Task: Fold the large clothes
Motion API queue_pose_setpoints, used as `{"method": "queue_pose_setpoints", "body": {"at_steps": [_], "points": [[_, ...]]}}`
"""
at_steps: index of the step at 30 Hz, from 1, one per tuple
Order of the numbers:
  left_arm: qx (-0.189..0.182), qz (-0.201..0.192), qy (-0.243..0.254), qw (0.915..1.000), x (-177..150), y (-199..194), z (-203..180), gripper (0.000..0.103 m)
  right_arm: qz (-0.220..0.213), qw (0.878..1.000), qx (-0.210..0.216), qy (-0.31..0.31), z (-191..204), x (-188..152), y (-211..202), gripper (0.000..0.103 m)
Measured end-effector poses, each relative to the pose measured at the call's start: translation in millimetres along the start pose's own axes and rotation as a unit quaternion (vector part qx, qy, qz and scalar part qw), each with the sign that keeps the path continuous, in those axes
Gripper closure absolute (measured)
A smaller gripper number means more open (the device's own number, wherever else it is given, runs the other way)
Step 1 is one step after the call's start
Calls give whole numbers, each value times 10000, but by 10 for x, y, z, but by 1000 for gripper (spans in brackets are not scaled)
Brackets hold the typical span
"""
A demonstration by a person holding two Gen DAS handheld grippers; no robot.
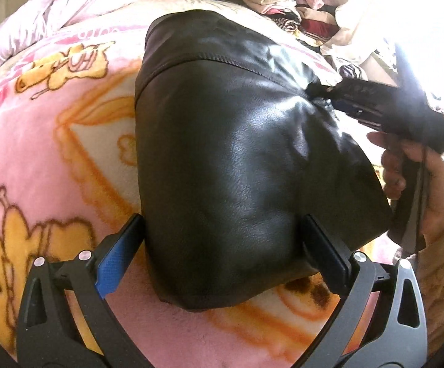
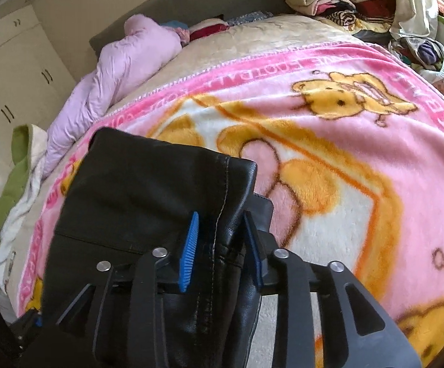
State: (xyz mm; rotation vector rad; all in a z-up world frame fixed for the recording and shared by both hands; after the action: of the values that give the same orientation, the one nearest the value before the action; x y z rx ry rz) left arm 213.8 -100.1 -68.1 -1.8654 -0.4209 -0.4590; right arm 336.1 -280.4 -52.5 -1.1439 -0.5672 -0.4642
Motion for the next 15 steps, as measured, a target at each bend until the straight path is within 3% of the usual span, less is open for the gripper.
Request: {"method": "queue_pose_setpoints", "body": {"at_steps": [1,5,7,10,15], "points": [[-5,-6,-28,10000,2,-14,6,8,-72,9999,56,67,0,0,-95,53],[47,-109,-31,9999,3,-131,2,9,-448,9989,87,-50,87,-58,-519,29],[138,-209,44,9997,-15,-224,-20,9,-639,9977,39,-229,167,-151,-778,10],[231,-365,103,9990,-64,-380,-45,9,-929,9941,-49,-556,317,-338,-1149,5],[410,-686,104,9968,-202,-641,-68,9,-1203,9859,-291,-1125,564,-705,-1520,4]]}}
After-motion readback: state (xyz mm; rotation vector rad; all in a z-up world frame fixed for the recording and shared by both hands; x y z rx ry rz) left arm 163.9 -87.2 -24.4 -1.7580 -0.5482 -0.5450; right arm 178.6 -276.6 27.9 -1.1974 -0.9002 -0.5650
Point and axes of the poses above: each gripper's, at about its wrist camera, not at the fingertips, and y roughly the way its jaws point, z to its left, x to its top, the point moved 4 cm from there along y, roughly the way its jaws point, and after that the axes turned 7 degrees about -y, right-handed, at the moved point
